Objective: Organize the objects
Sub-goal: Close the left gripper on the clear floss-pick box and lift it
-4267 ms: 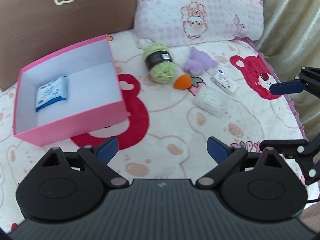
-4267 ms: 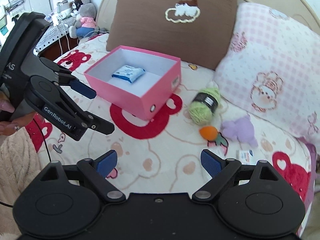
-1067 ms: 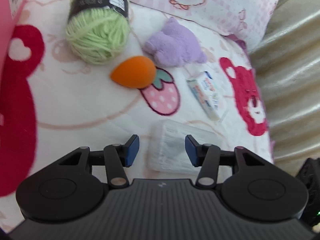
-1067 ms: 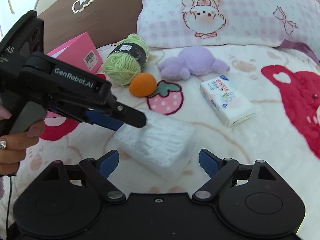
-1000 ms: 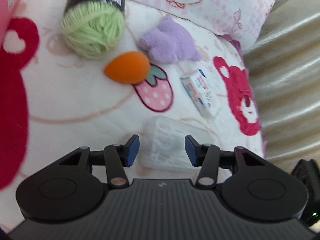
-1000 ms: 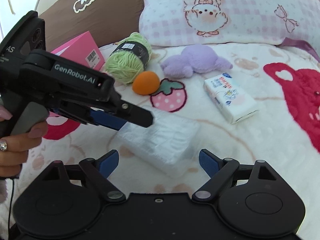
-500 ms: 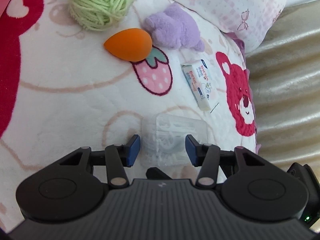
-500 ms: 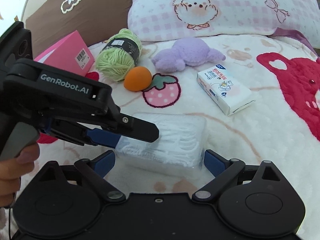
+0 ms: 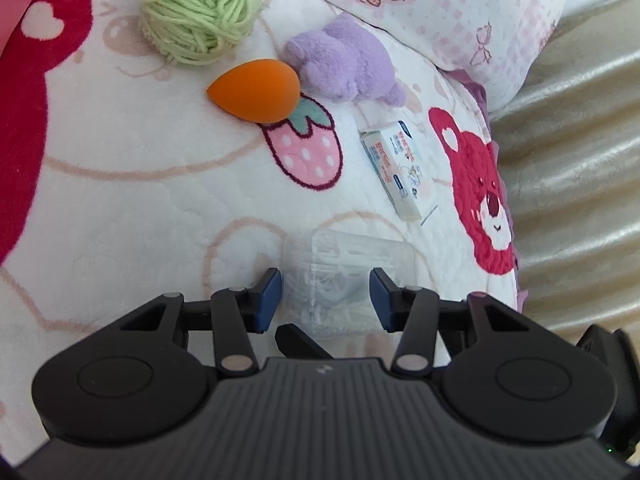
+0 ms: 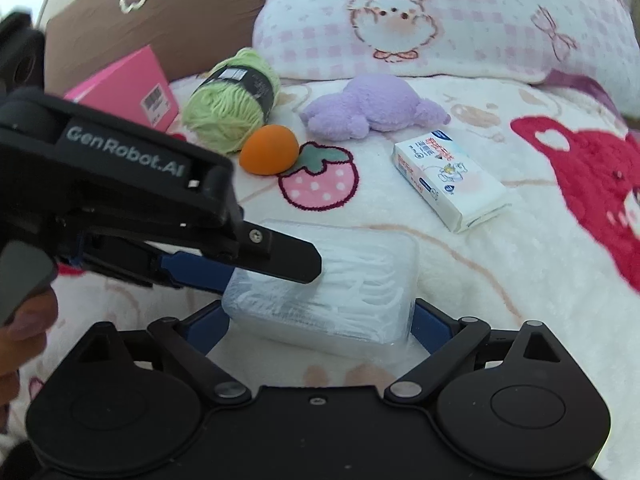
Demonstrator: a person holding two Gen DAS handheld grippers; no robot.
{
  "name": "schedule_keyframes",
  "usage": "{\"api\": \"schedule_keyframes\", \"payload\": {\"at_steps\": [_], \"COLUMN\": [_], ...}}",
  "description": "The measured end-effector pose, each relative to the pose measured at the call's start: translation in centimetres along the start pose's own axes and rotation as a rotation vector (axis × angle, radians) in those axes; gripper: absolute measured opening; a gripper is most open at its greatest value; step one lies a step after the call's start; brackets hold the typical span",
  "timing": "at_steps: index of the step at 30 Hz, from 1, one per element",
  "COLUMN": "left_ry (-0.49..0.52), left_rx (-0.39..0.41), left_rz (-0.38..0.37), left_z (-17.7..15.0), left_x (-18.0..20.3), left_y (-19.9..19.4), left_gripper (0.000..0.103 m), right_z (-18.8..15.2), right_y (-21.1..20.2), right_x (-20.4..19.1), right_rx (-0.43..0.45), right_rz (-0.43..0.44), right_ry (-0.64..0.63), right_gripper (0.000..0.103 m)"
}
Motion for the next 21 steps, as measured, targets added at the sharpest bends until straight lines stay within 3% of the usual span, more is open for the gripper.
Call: {"api": "schedule_keyframes", "payload": {"at_steps": [21], "left_ry": [0.022], "left_rx": [0.010], "left_rz": [0.076], "left_z": [-1.9], "left_x": [0.5], "left_y": [-6.1], "left_gripper": [0.049], "right_z": [0.6], "right_y": [-3.2], "right_x": [-4.2], "right_rx": [-0.045], "right_rz": [0.060], "right_ry": [-0.024], "right_gripper": [0.097]}}
Point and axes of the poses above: each gripper's, at about its wrist camera, not at the fingertips, and y roughly the way its jaws point, x to its right, z to its top, the point moved 3 cm from there along y, roughly the way its jaws point, and after that the axes turned 1 degree about z, right-handed, at the moved point
